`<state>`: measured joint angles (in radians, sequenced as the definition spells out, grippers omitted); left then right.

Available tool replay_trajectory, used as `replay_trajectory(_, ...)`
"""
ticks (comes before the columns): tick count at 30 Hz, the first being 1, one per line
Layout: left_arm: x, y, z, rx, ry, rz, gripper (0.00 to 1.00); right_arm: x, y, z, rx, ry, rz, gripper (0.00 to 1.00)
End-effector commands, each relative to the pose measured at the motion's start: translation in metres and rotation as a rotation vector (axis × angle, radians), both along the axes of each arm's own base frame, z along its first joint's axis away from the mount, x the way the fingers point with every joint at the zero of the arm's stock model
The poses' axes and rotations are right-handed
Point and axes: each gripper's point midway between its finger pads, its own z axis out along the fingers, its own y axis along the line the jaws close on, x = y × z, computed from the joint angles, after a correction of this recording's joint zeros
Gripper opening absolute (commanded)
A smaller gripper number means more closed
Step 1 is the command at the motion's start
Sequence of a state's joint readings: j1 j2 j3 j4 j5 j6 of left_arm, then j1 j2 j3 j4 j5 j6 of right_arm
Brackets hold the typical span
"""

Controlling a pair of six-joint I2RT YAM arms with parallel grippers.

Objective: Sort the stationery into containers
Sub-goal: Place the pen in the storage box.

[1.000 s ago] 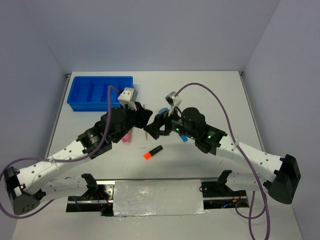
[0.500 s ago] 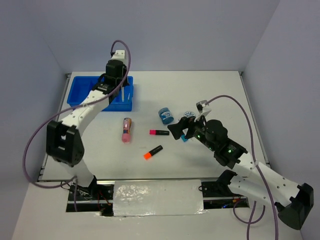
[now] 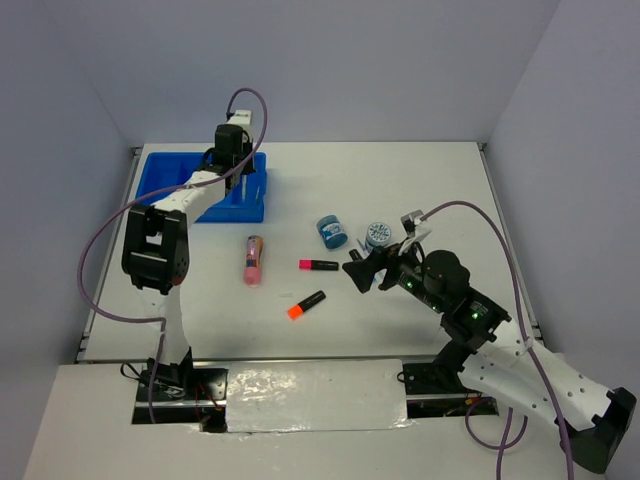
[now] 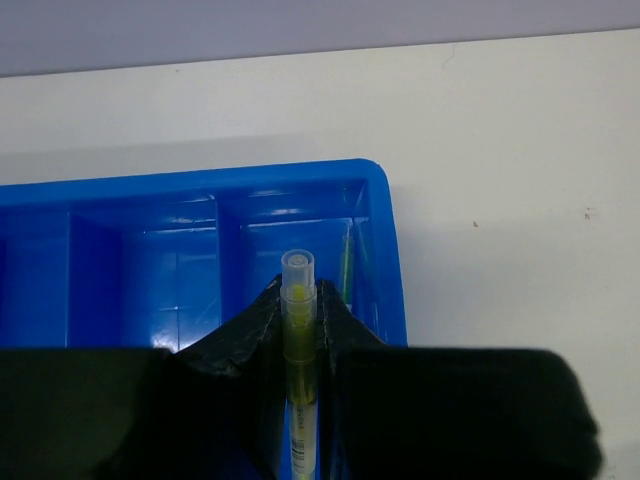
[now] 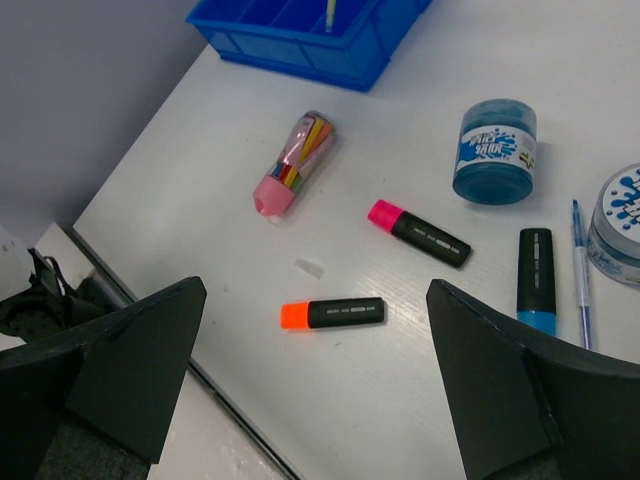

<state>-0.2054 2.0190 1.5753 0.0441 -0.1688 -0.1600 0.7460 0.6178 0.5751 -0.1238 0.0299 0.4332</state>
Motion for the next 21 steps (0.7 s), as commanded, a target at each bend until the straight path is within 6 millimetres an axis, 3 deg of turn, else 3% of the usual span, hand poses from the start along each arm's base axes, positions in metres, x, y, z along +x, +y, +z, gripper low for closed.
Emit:
replay_trajectory(1,0.021,-0.002,0.022,-0.039,-0.122,-0.026,0.17,-0.006,-0.001,0.010,0.004,-0.015,0.023,1.00)
replay_trajectory(3,0.023,-0.002,0.015,-0.055,-0.108,-0.026,0.24,-0.007,-0.002,0.014,0.015,-0.025,0.023,1.00)
replay_trajectory(7,0.024,-0.003,0.006,-0.062,-0.089,-0.027,0.59,-0.004,-0.005,0.016,0.004,-0.020,0.001,1.00)
replay_trajectory(10,0.022,0.000,0.007,-0.064,-0.087,-0.011,0.75,-0.001,-0.008,0.013,-0.019,-0.006,-0.023,1.00)
replay_trajectory(12,0.019,0.002,0.010,-0.060,-0.082,0.003,0.79,0.002,-0.011,0.012,-0.037,-0.004,-0.041,1.00)
replay_trajectory(15,0.015,0.005,0.031,-0.077,-0.108,0.026,0.81,0.009,-0.016,0.005,-0.089,0.012,-0.077,1.00)
replay_trajectory(17,0.007,0.008,0.066,-0.111,-0.159,0.047,0.82,0.018,-0.021,-0.008,-0.165,0.064,-0.125,1.00)
replay_trajectory(21,-0.019,0.017,0.146,-0.177,-0.214,0.110,0.96,0.034,-0.035,-0.050,-0.318,0.218,-0.183,1.00)
